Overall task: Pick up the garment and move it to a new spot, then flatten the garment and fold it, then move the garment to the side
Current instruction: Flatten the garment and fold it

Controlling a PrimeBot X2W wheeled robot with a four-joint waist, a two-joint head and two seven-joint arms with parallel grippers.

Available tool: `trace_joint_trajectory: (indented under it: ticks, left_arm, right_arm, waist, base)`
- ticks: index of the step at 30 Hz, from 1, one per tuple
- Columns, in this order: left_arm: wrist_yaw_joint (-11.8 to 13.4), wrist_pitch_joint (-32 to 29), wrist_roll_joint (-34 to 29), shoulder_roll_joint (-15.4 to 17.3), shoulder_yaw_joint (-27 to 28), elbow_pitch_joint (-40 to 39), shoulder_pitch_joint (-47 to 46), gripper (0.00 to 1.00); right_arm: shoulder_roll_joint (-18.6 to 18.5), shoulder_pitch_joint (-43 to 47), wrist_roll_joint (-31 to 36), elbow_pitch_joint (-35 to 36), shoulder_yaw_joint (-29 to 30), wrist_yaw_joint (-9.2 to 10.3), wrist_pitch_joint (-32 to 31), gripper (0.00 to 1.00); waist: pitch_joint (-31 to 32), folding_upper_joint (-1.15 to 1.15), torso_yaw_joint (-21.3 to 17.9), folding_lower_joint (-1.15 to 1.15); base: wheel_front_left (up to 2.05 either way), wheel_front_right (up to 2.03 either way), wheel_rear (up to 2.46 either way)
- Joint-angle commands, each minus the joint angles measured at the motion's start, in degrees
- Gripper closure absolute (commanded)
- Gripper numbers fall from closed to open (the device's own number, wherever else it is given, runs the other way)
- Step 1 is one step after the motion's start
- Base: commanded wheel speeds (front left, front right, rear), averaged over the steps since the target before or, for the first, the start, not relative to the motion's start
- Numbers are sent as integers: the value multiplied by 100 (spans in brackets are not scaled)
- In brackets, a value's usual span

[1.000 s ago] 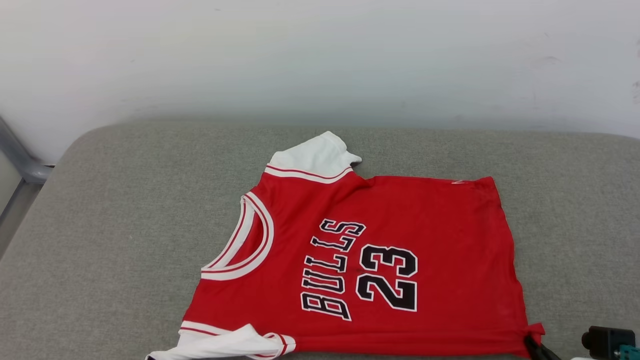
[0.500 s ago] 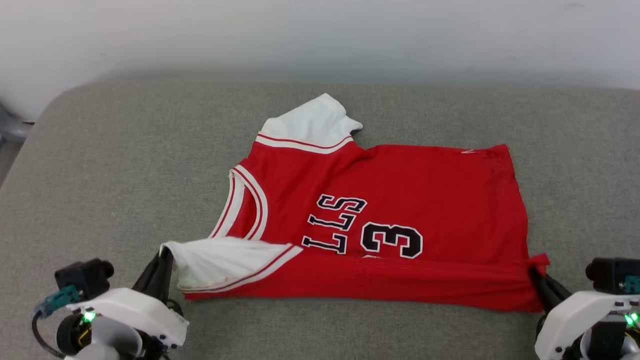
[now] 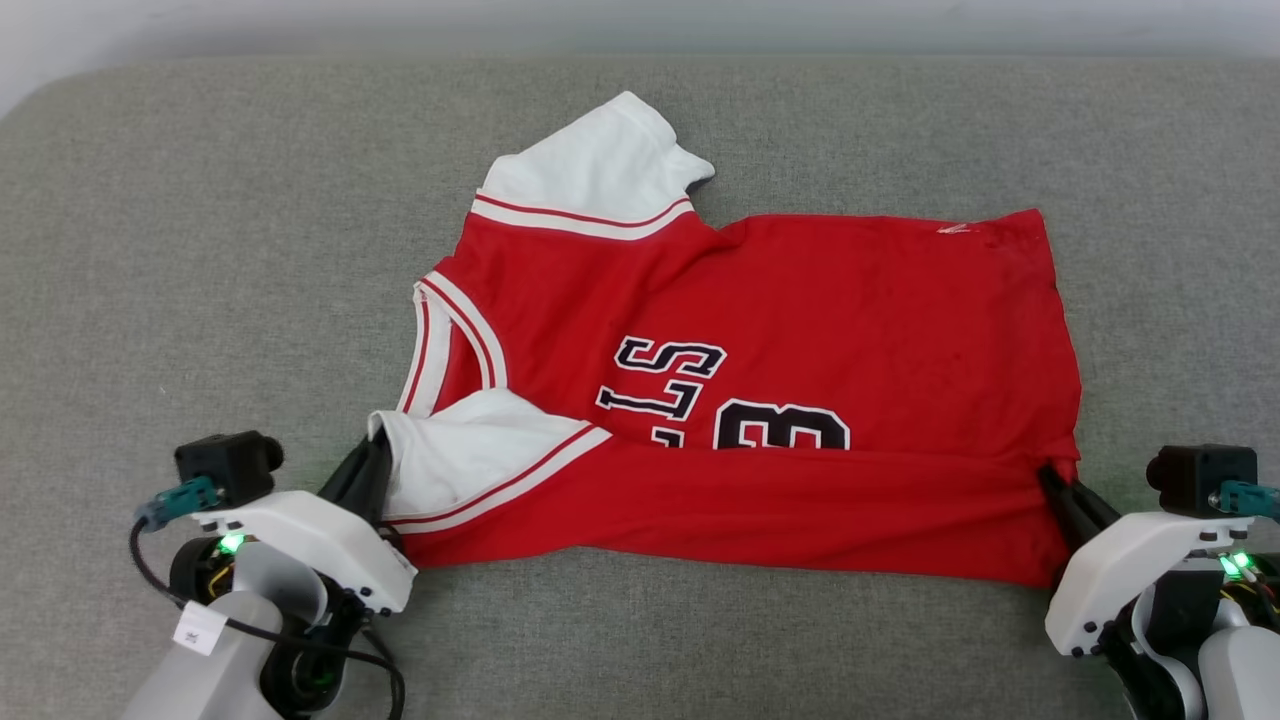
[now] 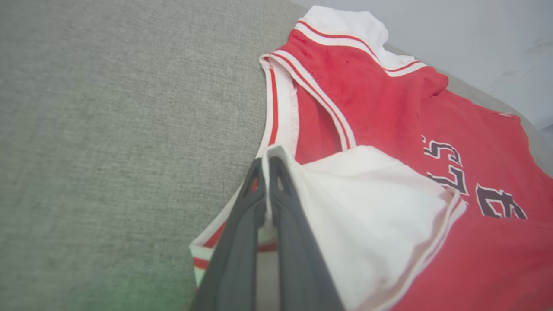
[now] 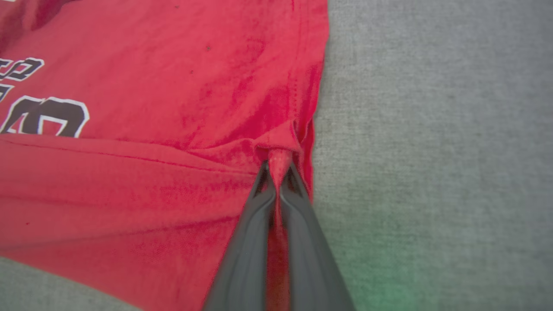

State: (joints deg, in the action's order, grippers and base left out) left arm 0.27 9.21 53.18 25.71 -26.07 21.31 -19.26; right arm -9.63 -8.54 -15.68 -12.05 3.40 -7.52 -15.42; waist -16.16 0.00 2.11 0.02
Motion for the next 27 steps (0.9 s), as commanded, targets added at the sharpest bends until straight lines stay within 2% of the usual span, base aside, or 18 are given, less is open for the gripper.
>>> trace_joint_trajectory:
  ticks: [1,2,4,5,7,8,9,15,20,23,27]
  left_arm:
    - [-83,-42,8,-64,-59,116,-142,100]
    - [-140,-58,13,-90,-83,224,-199,100]
    - [-229,-128,43,-143,-136,425,-283,100]
    - [-259,-129,44,-176,-156,491,-313,84]
    - [-306,-104,37,-213,-187,597,-370,49]
    - [-328,-90,20,-214,-197,634,-388,9]
    - [-329,-66,2,-203,-201,674,-395,0]
    - [-202,51,-108,-51,-160,712,-373,0]
    - [-2,-223,-129,241,-174,519,-185,0]
    - [123,-671,-21,456,-171,246,-84,0]
    - [290,-1487,181,909,-164,-254,39,0]
  right_arm:
    - [33,-82,10,-113,-37,6,24,95]
    - [47,-95,33,-172,-64,6,66,90]
    - [75,-134,43,-267,-121,6,136,56]
    - [82,-151,54,-290,-139,6,200,0]
    - [108,-182,6,-246,-184,5,445,0]
    - [105,-168,19,-231,-209,5,565,0]
    - [94,-150,68,-189,-189,6,735,0]
    - [191,3,312,44,-110,5,1469,0]
    - [246,170,466,362,-95,5,1514,0]
    - [306,315,526,600,-67,5,1457,0]
    - [405,486,559,861,-44,5,1345,0]
  waist:
    - [-44,0,-3,-2]
    - [-55,0,-4,-2]
    - [-64,0,-12,-2]
    - [-57,0,-17,-2]
    - [-20,0,-22,-2]
    - [9,0,-26,-2]
    - [46,0,-30,-2]
    - [330,0,-97,-2]
    - [631,0,-173,-2]
    - [763,0,-207,-2]
    - [839,0,-251,-2]
  base:
    - [0,0,0]
    - [0,0,0]
    - [0,0,0]
    - [0,0,0]
    - [0,0,0]
    - [0,0,0]
    - [0,0,0]
    - [0,0,0]
    - [0,0,0]
    - [0,0,0]
    - [0,0,0]
